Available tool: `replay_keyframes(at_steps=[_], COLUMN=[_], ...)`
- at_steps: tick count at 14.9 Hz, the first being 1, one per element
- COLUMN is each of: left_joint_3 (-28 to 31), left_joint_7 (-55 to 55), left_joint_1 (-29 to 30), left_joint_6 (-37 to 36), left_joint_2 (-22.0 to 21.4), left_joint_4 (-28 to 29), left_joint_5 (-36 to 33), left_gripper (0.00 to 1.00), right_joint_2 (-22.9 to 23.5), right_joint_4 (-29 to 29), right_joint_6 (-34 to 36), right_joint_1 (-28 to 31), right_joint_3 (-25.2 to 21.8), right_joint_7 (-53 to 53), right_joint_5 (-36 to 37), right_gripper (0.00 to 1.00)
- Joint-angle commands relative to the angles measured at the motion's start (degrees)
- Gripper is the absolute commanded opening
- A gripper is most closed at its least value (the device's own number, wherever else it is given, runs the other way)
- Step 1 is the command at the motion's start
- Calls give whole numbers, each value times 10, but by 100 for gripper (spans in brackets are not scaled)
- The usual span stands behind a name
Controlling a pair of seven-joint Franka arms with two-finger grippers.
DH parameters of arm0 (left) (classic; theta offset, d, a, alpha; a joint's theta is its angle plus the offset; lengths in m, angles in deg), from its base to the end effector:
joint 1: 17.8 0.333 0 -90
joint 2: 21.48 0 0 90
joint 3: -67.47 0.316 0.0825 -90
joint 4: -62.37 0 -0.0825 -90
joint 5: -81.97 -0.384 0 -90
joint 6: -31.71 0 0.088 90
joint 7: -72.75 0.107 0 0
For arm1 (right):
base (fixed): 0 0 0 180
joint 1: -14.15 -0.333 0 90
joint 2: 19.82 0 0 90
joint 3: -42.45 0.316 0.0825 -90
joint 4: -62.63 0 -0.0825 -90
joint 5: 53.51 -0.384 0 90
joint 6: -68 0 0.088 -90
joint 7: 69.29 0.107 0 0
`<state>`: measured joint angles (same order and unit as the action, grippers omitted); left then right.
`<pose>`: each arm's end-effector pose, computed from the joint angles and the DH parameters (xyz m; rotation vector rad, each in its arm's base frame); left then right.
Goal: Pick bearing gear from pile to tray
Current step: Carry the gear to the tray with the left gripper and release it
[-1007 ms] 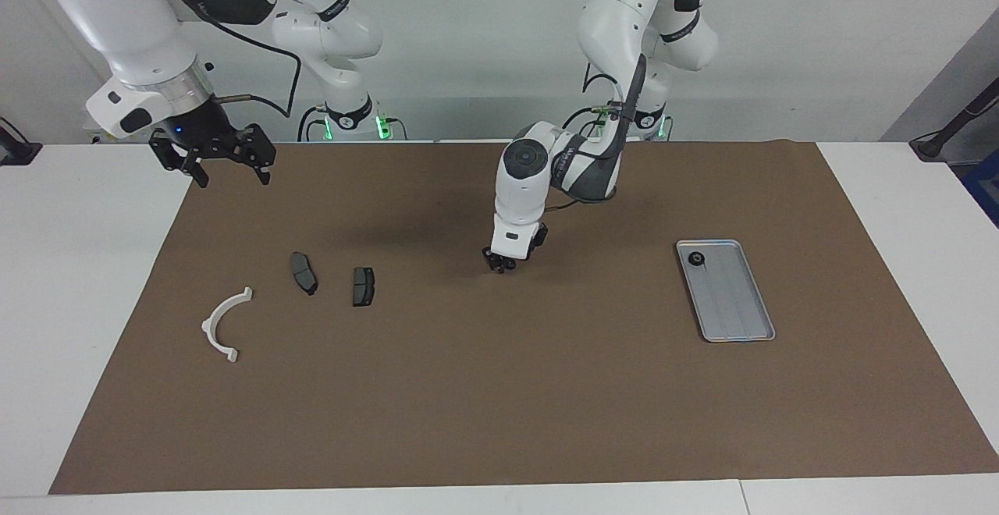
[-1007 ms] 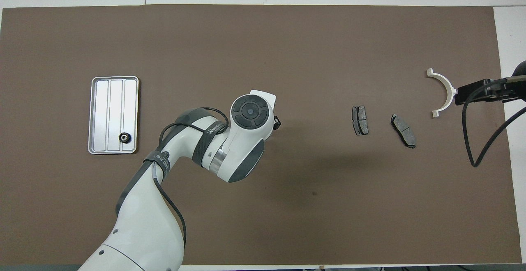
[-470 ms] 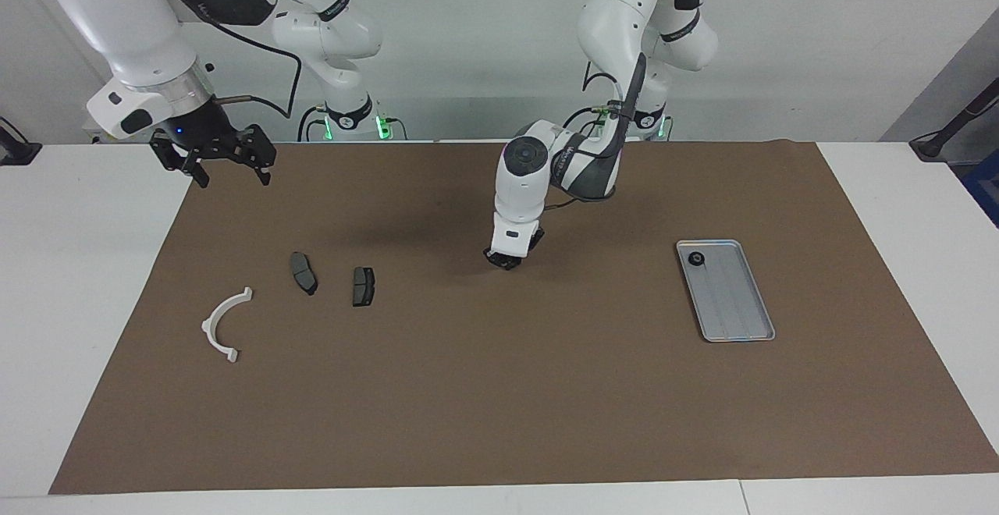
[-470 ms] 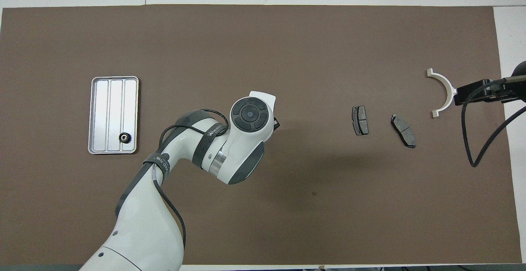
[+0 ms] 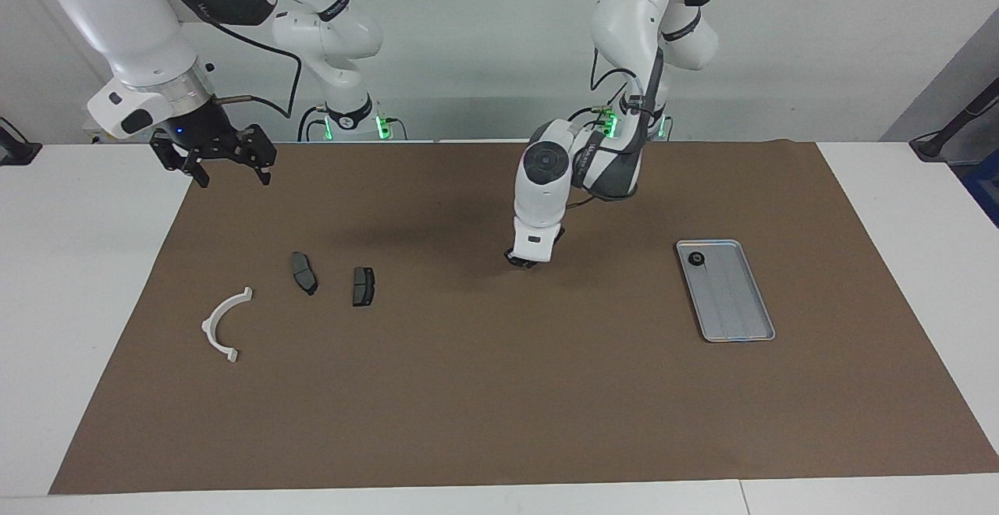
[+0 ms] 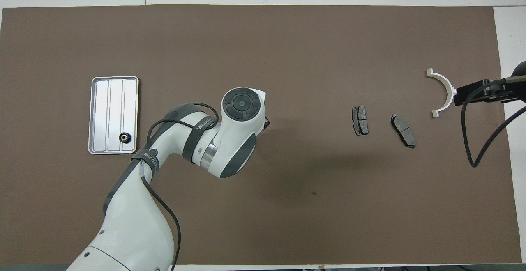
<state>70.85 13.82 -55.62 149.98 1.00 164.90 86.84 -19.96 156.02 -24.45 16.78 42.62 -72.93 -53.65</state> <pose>0.5187 -0.3643 0.3246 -3.0013 -0.7169 0.1793 0.5558 -0.0236 0.6016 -3.1382 -0.0321 0.0217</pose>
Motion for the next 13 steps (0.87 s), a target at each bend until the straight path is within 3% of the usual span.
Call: replay_keyframes(at_steps=[1,8,10,13], left_joint_3=[-3,-3,-3,-2], left_joint_7=[109,424,492,498], left_joint_1=[78,270,314,328], left_joint_6=[-43,-33,7,93], left_joint_2=[-75,-92,-92,-96], left_joint_4=[49,70,84,133], left_joint_5=[2,2,2,2], left_gripper=[0,0,0,0], right_joint_2=[-14,-14,-15,-14], right_joint_4=[19,19,19,19], right_joint_6=[-12,-10,-9,-9], right_joint_1=[8,8,8,8], right_joint_3=[6,6,6,6], right_joint_7=[8,9,9,9], right_joint_5=[7,7,7,7], right_gripper=[100,100,100,100])
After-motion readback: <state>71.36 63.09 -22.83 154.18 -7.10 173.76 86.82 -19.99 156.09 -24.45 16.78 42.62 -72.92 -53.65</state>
